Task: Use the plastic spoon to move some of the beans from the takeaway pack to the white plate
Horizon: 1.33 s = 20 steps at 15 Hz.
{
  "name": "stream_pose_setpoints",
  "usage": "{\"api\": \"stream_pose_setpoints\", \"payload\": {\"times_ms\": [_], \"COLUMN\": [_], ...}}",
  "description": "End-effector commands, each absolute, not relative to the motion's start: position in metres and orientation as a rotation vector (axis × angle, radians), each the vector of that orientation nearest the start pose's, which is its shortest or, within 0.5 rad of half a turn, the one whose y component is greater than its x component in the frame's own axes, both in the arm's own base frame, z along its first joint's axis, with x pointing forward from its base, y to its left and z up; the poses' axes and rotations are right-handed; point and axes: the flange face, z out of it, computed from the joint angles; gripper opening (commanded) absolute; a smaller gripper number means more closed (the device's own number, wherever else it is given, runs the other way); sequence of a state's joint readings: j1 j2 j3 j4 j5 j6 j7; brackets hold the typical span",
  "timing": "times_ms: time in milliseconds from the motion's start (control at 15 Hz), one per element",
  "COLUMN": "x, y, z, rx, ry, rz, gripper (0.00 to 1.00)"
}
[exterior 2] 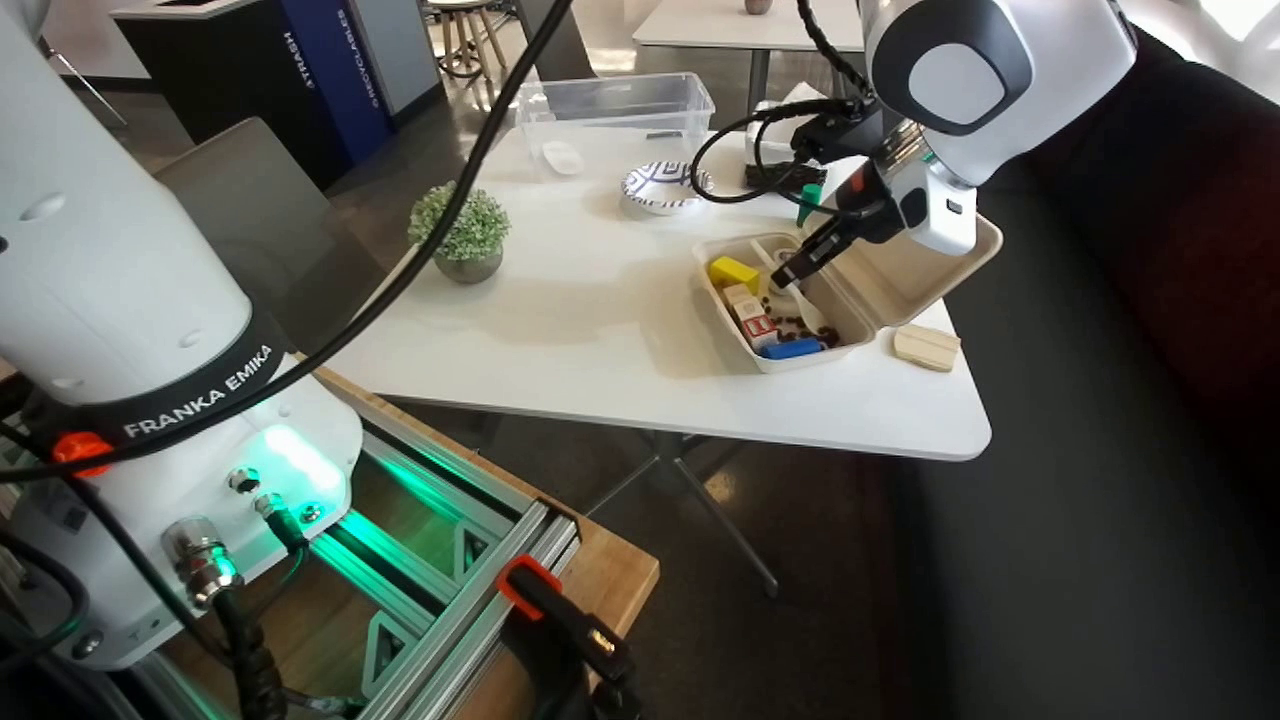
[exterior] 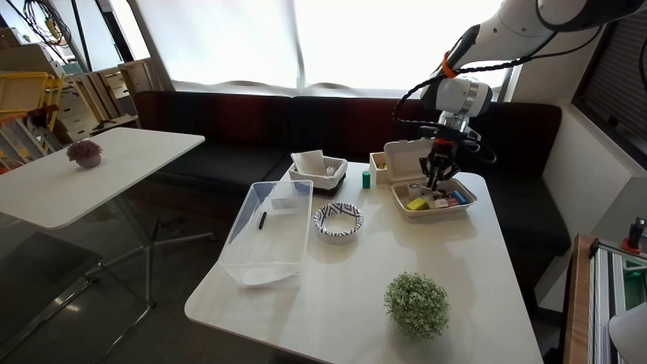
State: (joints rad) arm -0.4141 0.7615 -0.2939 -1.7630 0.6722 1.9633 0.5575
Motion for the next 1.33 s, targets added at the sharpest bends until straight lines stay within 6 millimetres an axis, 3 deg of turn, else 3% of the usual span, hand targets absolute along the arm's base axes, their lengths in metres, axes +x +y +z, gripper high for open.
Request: {"api": "stream_pose_setpoints", "payload": {"times_ms": [0, 667, 1267], "x": [0.479, 0.475, 0.471], "y": [-0.352, -0.361, -0.35], "z": [0.121, 0.125, 0.128], "rx": [-1.785, -1.809, -1.871], "ry": [2.039, 2.115, 2.13], "rz": [0.609, 0.485, 0.383], "gripper": [0.03, 0.03, 0.03]}}
